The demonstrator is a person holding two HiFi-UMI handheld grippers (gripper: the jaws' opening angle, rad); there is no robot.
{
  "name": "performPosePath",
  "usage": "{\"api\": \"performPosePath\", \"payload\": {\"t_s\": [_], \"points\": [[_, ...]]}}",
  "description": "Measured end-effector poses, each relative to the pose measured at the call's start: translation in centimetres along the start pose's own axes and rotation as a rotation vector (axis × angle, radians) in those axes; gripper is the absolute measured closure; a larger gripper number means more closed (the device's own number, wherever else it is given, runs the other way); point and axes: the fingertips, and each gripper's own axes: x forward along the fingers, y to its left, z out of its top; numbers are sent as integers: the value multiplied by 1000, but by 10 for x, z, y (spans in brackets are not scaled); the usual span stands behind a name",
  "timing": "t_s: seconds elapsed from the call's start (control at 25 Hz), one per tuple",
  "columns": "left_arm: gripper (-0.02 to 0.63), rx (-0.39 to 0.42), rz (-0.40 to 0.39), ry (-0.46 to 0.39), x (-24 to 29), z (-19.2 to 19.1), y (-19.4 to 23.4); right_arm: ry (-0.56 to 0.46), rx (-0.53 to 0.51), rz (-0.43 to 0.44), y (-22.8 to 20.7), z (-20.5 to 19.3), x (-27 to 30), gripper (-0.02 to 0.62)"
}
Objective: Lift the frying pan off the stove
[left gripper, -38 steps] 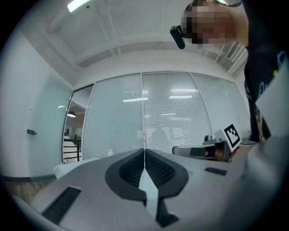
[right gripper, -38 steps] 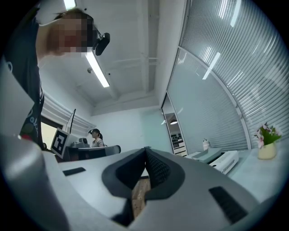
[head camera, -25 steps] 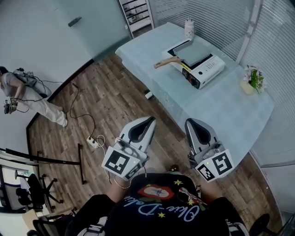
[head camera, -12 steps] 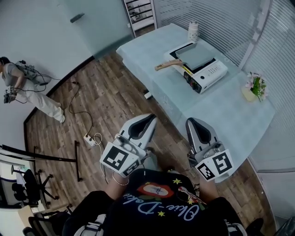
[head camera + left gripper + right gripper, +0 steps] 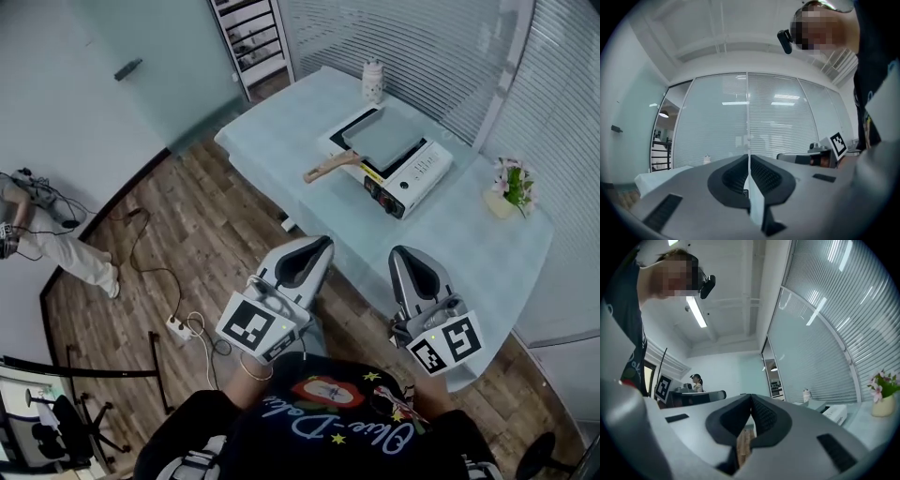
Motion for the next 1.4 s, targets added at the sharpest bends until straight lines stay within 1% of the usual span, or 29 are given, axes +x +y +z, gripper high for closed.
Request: {"api": "performPosePath", "payload": {"t_s": [0.2, 0.48, 0.88, 1.0, 1.24, 1.4], "points": [[600, -7, -115, -6, 35, -1, 34, -6, -13, -72, -18, 3, 36, 594], [600, -18, -199, -15, 70, 1, 80, 12, -23, -149, -41, -4, 83, 594], [600, -44, -326, 3, 100, -2, 138, 36, -26, -214, -61, -13, 149, 595], [600, -53, -354, 7, 107, -2, 154, 41, -26, -232, -68, -16, 167, 594], [599, -61, -377, 10, 117, -5, 194, 37, -33, -262, -77, -20, 201, 594], [598, -68, -409, 14, 124, -8, 212, 37, -35, -295, -82, -25, 216, 594]]}}
